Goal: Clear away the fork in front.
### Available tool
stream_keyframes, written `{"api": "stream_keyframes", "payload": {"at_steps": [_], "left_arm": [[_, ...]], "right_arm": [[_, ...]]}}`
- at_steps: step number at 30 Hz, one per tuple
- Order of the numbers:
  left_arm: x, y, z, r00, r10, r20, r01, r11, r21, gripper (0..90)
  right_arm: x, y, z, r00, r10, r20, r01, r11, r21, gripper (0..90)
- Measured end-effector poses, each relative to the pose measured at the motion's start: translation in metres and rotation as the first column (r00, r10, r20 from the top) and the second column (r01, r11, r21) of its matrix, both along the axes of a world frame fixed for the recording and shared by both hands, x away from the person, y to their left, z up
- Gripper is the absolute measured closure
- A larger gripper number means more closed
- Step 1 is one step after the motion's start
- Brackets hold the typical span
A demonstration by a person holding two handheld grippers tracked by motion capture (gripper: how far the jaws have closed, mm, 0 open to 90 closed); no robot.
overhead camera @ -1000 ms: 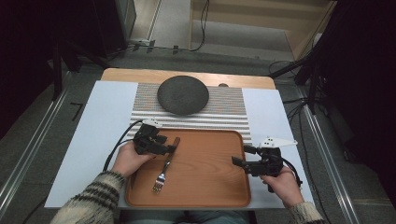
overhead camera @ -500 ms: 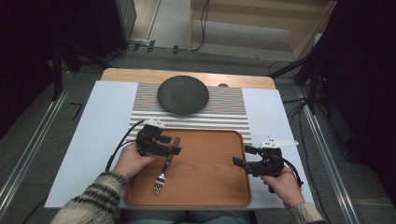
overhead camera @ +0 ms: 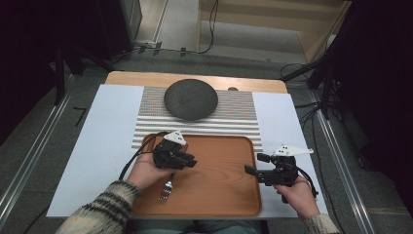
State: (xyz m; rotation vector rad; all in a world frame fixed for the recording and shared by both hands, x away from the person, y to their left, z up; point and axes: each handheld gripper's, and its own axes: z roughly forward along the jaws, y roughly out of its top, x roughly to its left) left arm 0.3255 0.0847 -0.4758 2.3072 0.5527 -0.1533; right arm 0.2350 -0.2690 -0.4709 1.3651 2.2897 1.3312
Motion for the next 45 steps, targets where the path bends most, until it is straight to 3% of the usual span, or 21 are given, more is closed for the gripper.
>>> {"api": "stream_keyframes", "payload": {"at_steps": [2,10,12,19,28,45], "left_arm": [[0.003,0.0,-0.001,0.9998,-0.011,-0.017,0.011,0.9998,0.017,89.9],[0.014,0.005,-0.015,0.9989,0.022,-0.041,-0.017,0.993,0.117,89.8],[0.017,0.009,-0.017,0.9975,0.035,-0.061,-0.029,0.9944,0.102,89.7],[0.02,0.02,-0.014,0.9967,0.071,-0.039,-0.066,0.9899,0.126,87.8],[0.024,0.041,-0.013,0.9895,0.133,-0.056,-0.125,0.984,0.127,87.8],[0.022,0.077,-0.012,0.976,0.202,-0.08,-0.193,0.9747,0.113,86.4]], "right_arm": [[0.0,0.0,0.0,1.0,0.0,0.0,0.0,1.0,-0.001,22.6],[0.0,0.0,0.0,1.0,0.001,0.0,-0.001,1.0,-0.001,22.6],[0.0,0.0,0.0,1.0,0.001,-0.002,-0.001,1.0,-0.002,22.6],[0.002,0.002,0.0,1.0,0.008,-0.002,-0.008,0.9999,-0.009,22.7],[0.007,0.006,-0.001,0.9998,0.018,-0.007,-0.018,0.9996,-0.021,22.7],[0.013,0.012,0.0,0.9992,0.04,-0.007,-0.04,0.9989,-0.023,22.8]]}}
